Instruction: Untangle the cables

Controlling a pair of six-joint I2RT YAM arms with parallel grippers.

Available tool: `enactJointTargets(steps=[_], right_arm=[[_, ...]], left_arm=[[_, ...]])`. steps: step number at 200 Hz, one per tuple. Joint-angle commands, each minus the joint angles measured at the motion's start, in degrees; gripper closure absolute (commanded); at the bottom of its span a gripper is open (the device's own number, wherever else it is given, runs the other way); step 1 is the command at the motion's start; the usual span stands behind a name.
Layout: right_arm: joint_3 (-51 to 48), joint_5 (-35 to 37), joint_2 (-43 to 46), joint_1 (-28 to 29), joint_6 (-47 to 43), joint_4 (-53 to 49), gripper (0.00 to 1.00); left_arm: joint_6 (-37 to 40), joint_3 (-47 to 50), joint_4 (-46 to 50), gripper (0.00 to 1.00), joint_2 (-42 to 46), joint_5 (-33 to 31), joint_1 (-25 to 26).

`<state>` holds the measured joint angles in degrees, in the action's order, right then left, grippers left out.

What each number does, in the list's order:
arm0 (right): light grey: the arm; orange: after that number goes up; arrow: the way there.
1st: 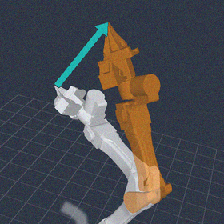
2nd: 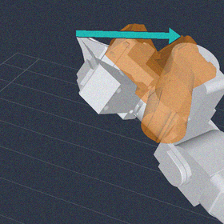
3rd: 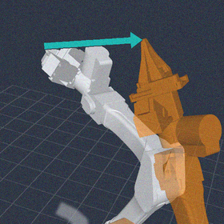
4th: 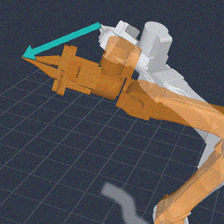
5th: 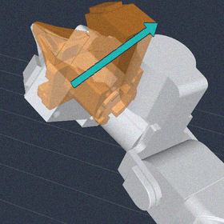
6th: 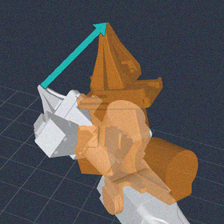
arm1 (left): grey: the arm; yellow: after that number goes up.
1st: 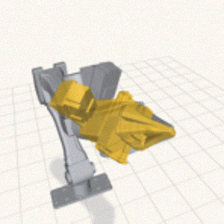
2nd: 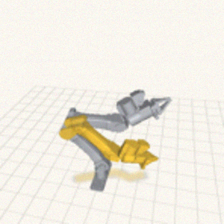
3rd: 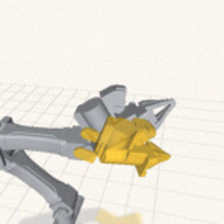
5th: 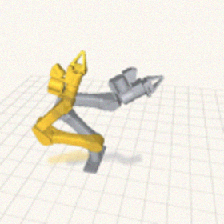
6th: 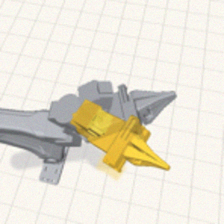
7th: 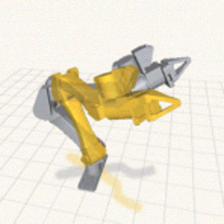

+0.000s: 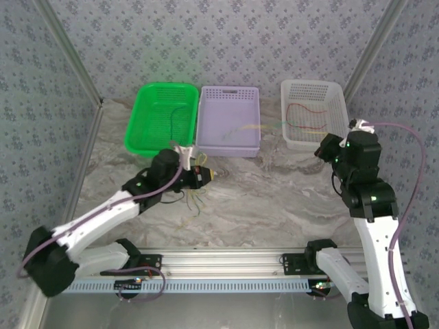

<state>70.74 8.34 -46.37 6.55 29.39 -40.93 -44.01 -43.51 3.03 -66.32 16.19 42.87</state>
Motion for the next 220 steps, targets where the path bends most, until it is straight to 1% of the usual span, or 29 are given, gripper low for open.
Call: enactJointTargets(steps=[1,22,26,30,36,39,50,56,62,73,85,105,118,145,167,179,191,201,220], right_arm=[[2.4,-3.3,-0.1,-0.4,1.5,1.4,1.00],[1.0,-5.6,0.7,-0.3,1.6,2.5,1.00],[0.7,-6.0,1.0,-0.4,1.5,2.6,1.00],[0.2,-6.3,1.2,-0.3,1.4,2.9,1.00],[-0.4,-6.7,1.4,-0.3,1.2,3.0,1.00],[-0.7,-6.9,1.5,-0.4,1.2,3.0,1.00],[-1.9,-7.7,1.9,-0.4,0.9,3.2,1.00],[-1.9,-8.2,2.1,-0.4,0.8,3.3,1.00],[-4.3,-8.5,2.4,-0.3,0.7,3.5,1.00],[-6.5,-9.4,3.0,-0.3,0.7,4.1,1.00],[-9.4,-10.4,3.9,-0.2,0.8,5.2,1.00],[-14.0,-11.4,5.4,-0.1,1.6,6.2,1.00],[-16.4,-11.8,5.9,-0.1,2.4,8.5,1.00],[-18.8,-12.9,6.0,0.0,3.7,10.1,1.00],[-19.9,-13.7,6.2,0.4,4.3,10.8,1.00],[-20.5,-13.9,6.3,1.1,4.5,11.1,1.00],[-21.1,-13.7,6.5,1.9,4.7,11.1,1.00],[-21.6,-13.6,6.7,2.7,5.0,11.3,1.00],[-22.6,-13.0,7.3,4.5,5.9,11.7,1.00]], left_arm=[[-2.0,-2.2,-4.9,1.00,-9.1,-5.6,2.4],[-2.1,-6.5,-7.7,0.99,-19.7,-8.7,4.1],[-2.3,-7.2,-8.5,0.95,-21.2,-9.2,4.3],[-2.3,-7.7,-9.5,0.88,-22.9,-9.5,4.5],[-2.1,-8.6,-10.6,0.75,-25.0,-10.1,4.6],[-2.2,-8.9,-10.9,0.71,-26.1,-10.6,4.7],[-2.2,-9.9,-12.0,0.63,-28.6,-11.9,4.7],[-2.2,-9.9,-13.0,0.57,-29.3,-12.2,4.7],[-2.7,-9.6,-13.8,0.51,-29.4,-12.7,4.8],[-3.5,-8.3,-15.5,0.42,-27.9,-13.3,5.1],[-4.0,-5.9,-16.5,0.33,-24.1,-15.4,6.0],[-4.5,-2.9,-15.1,0.30,-16.1,-17.6,6.8],[-5.1,-1.7,-13.9,0.29,-11.5,-17.4,6.8],[-7.8,-0.4,-9.4,0.35,-3.0,-16.7,6.9],[-13.0,1.8,-7.3,0.36,4.2,-19.6,6.9],[-16.4,2.6,-5.7,0.29,7.5,-22.8,6.8],[-19.0,3.2,-5.8,0.25,10.0,-25.4,6.6],[-21.6,3.2,-5.5,0.22,11.2,-27.0,6.5],[-27.4,2.9,-5.3,0.09,11.4,-28.8,6.2]])
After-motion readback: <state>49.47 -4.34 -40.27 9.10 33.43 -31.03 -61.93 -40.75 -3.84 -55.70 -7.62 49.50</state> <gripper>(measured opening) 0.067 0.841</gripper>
